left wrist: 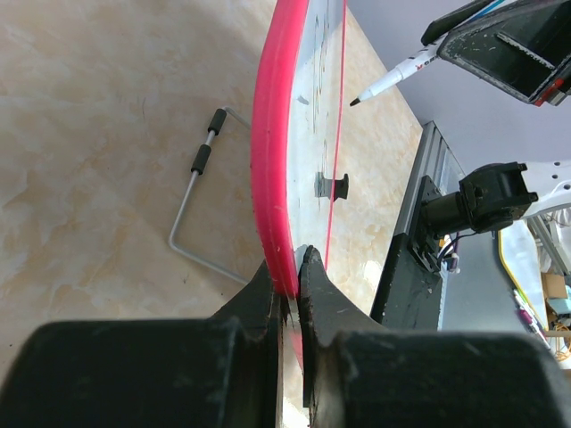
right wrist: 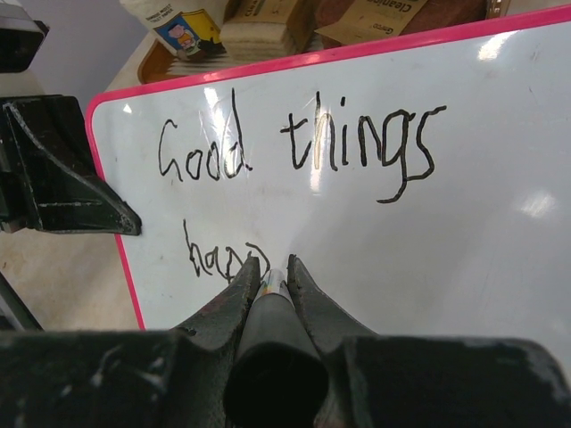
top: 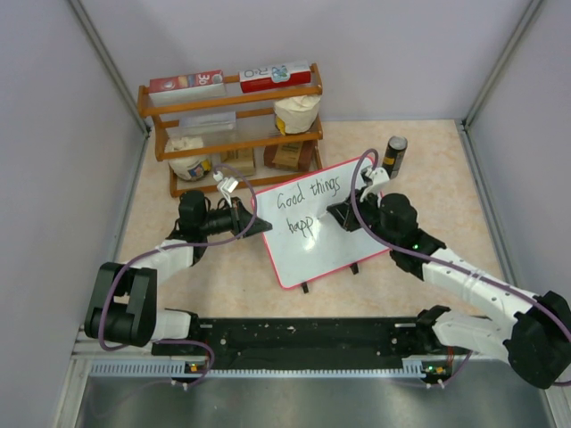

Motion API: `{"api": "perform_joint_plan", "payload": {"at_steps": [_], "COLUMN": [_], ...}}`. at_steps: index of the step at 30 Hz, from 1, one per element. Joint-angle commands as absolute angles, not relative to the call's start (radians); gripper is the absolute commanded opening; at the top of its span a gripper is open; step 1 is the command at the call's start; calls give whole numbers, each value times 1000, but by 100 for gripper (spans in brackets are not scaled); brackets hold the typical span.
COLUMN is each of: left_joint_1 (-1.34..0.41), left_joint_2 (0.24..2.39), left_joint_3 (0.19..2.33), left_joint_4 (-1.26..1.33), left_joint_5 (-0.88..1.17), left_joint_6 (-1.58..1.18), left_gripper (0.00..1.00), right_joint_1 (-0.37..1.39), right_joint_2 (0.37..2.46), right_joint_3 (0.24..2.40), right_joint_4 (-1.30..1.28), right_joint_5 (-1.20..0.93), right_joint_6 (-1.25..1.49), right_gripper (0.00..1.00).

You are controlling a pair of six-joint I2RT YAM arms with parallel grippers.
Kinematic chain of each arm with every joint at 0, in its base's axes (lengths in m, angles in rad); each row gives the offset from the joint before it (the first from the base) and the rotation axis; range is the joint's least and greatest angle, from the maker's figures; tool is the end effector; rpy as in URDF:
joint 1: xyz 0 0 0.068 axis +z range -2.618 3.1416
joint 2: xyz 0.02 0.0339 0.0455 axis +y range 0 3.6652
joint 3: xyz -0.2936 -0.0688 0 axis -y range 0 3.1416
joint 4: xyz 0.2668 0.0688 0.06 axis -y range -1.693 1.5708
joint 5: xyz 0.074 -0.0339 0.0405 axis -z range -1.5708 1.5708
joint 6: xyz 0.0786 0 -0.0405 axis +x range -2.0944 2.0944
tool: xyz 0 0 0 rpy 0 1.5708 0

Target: Write a sentence on the whiteboard

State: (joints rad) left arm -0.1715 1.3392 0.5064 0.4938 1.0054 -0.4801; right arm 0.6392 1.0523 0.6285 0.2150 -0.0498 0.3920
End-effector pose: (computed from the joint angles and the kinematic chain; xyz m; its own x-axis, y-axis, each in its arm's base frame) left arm 0.2705 -0.1142 0.2036 -0.6953 -0.1307 -0.7068 0.6257 0.3739 -0.6846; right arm 0.2317 0.1771 0.2819 -0.3963 0.1809 -0.9001 -0.5232 0.7612 0.3833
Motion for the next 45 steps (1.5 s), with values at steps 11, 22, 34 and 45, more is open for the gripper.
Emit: {"api": "perform_joint_plan", "payload": {"at_steps": [11, 22, 34, 45], "left_joint_1": [-206, -207, -206, -207], "left_joint_2": [1359, 1358, 1361, 1358], "left_joint_3": [453, 453, 453, 453], "left_joint_4": [399, 399, 399, 399], "left_joint_5": [983, 982, 983, 980], "left_joint_6": [-242, -242, -242, -242], "left_gripper": [0, 0, 0, 0], "right_joint_1": [634, 634, 632, 634], "right_joint_2": [1075, 1112, 1123, 1138], "right_joint_3": [676, 689, 703, 692], "right_joint_4": [255, 284, 291, 272], "right_joint_5": [-74, -100, -92, -51], "right_joint_6": [374, 387, 396, 387], "right_gripper": [0, 0, 0, 0]}}
